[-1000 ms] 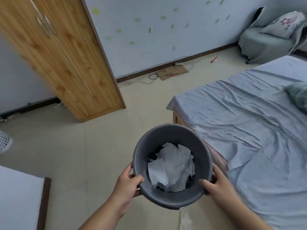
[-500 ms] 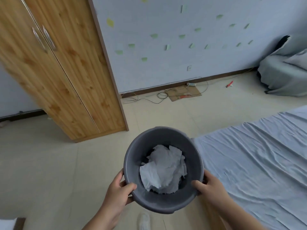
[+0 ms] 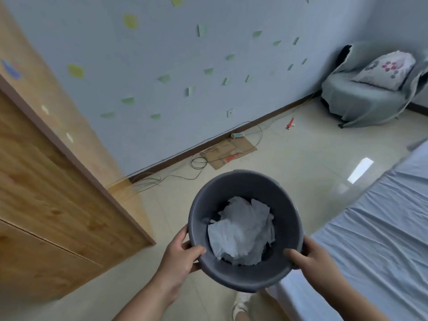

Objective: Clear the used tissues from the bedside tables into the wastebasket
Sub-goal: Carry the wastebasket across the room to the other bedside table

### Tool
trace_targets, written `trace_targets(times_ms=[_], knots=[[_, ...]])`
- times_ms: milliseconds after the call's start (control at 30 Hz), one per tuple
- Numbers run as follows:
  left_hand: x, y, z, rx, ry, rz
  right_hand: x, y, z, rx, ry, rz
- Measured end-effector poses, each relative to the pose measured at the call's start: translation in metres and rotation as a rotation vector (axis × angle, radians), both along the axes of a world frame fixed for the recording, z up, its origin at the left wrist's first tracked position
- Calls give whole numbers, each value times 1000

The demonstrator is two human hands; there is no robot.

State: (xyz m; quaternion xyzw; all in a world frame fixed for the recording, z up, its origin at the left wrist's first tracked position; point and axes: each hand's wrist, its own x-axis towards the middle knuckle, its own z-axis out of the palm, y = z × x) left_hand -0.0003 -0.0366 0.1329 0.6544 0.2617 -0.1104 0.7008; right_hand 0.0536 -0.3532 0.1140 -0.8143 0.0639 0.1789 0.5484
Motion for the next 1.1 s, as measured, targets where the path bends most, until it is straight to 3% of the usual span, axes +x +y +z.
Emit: trace_targets(times_ms=[167,400,667,900,1100], knots=[[147,27,1,40,5,-4,142,26,-10,21,-1,1],[323,36,12,16,17,-76,304,32,25,31,-58,-38],[575,23,-13,11,30,-342,457,22,-2,-30,-36,-321],[753,-62,-5,-7,53,-671,535,-24,17,-75,-60,-636],[863,-184,-19,32,95,-913,583,-94,-8,-47,-24,-914]])
